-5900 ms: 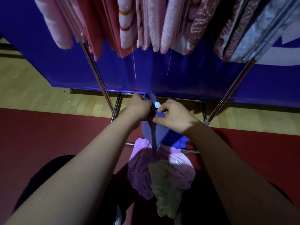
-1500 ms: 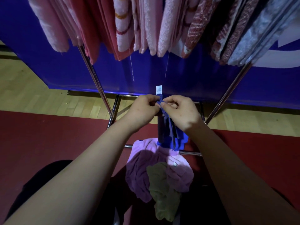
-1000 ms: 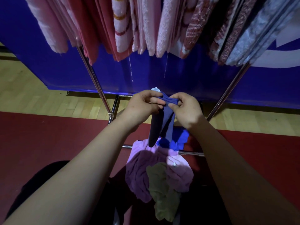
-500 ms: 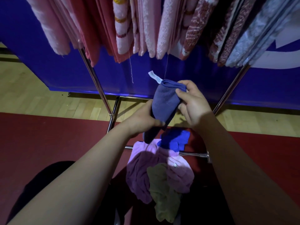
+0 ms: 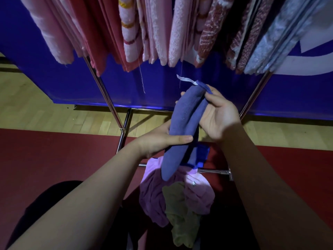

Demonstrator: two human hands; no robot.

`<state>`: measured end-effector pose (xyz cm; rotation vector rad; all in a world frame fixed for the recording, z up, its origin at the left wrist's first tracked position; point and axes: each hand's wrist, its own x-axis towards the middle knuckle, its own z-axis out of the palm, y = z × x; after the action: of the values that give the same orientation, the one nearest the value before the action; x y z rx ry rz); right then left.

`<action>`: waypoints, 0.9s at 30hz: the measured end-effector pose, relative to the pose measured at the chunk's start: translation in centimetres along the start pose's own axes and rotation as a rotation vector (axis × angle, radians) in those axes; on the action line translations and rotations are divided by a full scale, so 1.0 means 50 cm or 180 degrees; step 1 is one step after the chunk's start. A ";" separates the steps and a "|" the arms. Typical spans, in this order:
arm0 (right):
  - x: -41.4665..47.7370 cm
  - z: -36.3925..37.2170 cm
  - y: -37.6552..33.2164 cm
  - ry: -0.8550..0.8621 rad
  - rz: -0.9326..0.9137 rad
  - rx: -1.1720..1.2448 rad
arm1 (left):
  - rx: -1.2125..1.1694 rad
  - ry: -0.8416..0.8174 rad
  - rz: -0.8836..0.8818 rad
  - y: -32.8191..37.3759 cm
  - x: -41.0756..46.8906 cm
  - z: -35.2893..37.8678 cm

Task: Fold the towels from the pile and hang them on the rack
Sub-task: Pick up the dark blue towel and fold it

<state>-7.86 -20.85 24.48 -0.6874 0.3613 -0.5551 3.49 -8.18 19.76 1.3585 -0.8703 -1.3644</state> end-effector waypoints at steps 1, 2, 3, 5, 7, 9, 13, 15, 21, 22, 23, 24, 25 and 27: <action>0.000 0.000 -0.002 -0.0005 0.0006 0.0002 | -0.0050 -0.0056 -0.0023 -0.001 -0.001 0.002; 0.000 0.000 -0.005 0.0000 0.0004 -0.0005 | -0.0095 -0.0077 -0.0048 -0.001 -0.002 0.003; 0.002 -0.001 -0.007 0.0012 -0.0007 -0.0013 | -0.0150 -0.0065 -0.0072 -0.002 -0.002 0.002; 0.008 -0.009 -0.013 0.0109 -0.0086 -0.0127 | -0.0183 0.0033 -0.0100 0.000 -0.002 0.000; 0.019 -0.020 -0.015 0.0373 -0.0202 -0.0210 | -0.0108 0.0220 -0.0114 0.006 -0.002 -0.002; 0.030 -0.031 -0.010 0.0708 -0.0176 -0.0110 | -0.0090 0.0360 -0.0116 0.013 -0.003 -0.001; 0.033 -0.026 0.020 0.0966 0.0426 -0.0225 | -0.0275 0.0579 -0.0025 0.018 0.004 0.007; 0.028 -0.016 0.041 0.0875 0.0671 -0.0571 | -0.0381 0.0663 0.0034 0.020 0.008 0.008; 0.021 0.002 0.099 0.0851 0.0684 -0.0783 | -0.0642 0.1086 0.0055 0.023 0.016 0.008; 0.020 0.002 0.101 0.0890 0.0621 -0.0816 | -0.0656 0.1066 0.0036 0.023 0.017 0.010; 0.022 -0.001 0.103 0.0924 0.0554 -0.0865 | -0.0686 0.1033 0.0012 0.021 0.019 0.011; 0.022 -0.002 0.102 0.0939 0.0491 -0.0896 | -0.0719 0.1019 -0.0014 0.020 0.021 0.011; 0.024 -0.003 0.101 0.0938 0.0440 -0.0915 | -0.0761 0.1042 -0.0028 0.020 0.023 0.010; 0.027 -0.004 0.097 0.0915 0.0376 -0.0913 | -0.0740 0.1198 -0.0075 0.020 0.025 0.004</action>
<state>-5.13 -18.67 20.86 -0.8575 0.7564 -0.4944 3.60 -9.68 20.39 1.3846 -0.4319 -1.1361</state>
